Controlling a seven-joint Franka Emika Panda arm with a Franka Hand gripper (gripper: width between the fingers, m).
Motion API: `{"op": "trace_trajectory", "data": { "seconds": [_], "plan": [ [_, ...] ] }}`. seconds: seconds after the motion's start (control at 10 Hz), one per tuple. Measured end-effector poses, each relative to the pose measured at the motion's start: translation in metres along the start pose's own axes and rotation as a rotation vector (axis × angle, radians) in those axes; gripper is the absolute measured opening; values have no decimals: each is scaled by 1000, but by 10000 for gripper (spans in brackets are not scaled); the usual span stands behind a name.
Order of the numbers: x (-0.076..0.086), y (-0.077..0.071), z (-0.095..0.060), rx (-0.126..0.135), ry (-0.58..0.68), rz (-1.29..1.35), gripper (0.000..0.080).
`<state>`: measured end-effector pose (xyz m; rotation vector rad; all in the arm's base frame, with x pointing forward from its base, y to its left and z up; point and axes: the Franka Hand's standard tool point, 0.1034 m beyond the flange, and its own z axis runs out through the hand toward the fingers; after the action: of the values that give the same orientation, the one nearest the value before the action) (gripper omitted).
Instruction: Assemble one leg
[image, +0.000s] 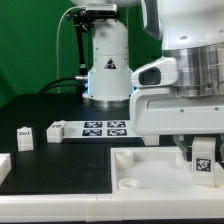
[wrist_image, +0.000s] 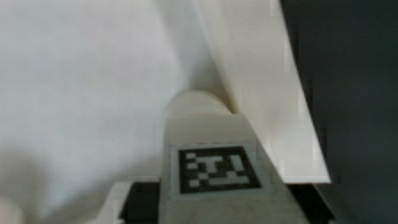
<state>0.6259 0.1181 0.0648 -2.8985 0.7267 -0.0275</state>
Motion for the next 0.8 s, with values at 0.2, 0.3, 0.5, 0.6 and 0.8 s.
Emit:
{"op": "trace_trajectory", "data": {
  "seconds": [0.2,0.3,0.5,0.6,0.8],
  "plan": [
    [-1,-1,1,3,-4,269,291],
    [-3,-2,1,1,-4,424,291],
    [-6,-6,2,4,-10,660,291],
    [-6,-5,2,7,-13,727,291],
    [-6,-6,2,16,-24,882,291]
  ]
}}
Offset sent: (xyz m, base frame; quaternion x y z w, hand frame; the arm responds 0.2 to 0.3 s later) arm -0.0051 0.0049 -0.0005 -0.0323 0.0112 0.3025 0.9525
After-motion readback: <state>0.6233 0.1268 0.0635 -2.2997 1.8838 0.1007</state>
